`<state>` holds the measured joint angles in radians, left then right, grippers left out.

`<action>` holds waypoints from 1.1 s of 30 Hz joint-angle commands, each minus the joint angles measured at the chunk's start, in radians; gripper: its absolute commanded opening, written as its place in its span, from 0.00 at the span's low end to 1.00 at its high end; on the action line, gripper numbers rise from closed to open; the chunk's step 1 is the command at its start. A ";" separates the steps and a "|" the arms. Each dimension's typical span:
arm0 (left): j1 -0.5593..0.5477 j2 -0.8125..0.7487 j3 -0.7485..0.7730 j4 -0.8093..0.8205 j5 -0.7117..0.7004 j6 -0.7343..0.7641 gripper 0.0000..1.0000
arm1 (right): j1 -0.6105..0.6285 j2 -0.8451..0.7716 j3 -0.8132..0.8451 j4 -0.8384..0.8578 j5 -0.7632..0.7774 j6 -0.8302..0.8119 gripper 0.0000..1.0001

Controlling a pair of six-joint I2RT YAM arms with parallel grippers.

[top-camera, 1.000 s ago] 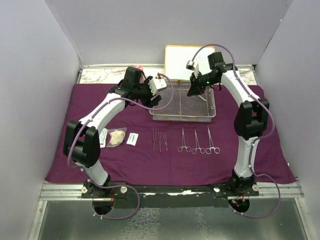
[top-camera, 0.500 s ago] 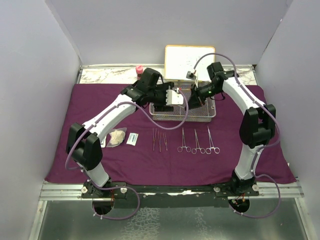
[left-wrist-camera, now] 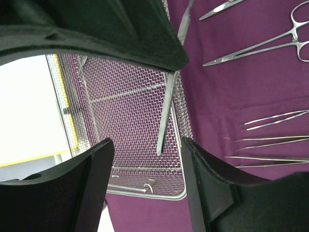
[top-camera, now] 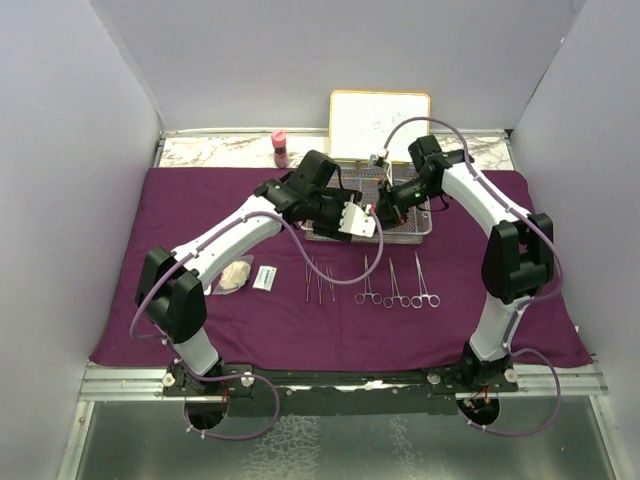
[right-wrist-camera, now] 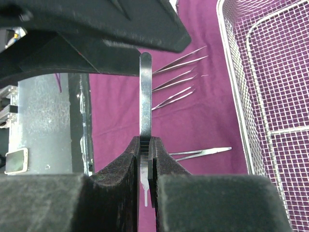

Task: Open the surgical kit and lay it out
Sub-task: Place the medical item in the surgical kit.

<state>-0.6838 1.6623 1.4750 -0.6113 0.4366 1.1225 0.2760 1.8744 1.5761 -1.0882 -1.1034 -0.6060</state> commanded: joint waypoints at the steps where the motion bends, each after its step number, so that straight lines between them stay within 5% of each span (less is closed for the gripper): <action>1: -0.034 -0.019 -0.023 -0.019 -0.021 0.062 0.56 | 0.012 -0.039 -0.017 -0.030 -0.067 -0.012 0.01; 21: -0.077 -0.027 -0.077 0.002 -0.060 0.099 0.21 | 0.024 -0.063 -0.061 -0.022 -0.074 -0.009 0.01; 27: -0.080 -0.026 -0.087 0.013 -0.069 0.095 0.00 | 0.028 -0.055 -0.060 -0.023 -0.074 -0.019 0.01; 33: -0.068 -0.045 -0.098 0.046 -0.067 -0.007 0.00 | 0.026 -0.122 -0.073 0.074 -0.011 0.000 0.11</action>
<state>-0.7570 1.6619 1.3975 -0.6060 0.3683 1.1866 0.2947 1.8404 1.5162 -1.0946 -1.1362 -0.6086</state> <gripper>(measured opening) 0.028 0.081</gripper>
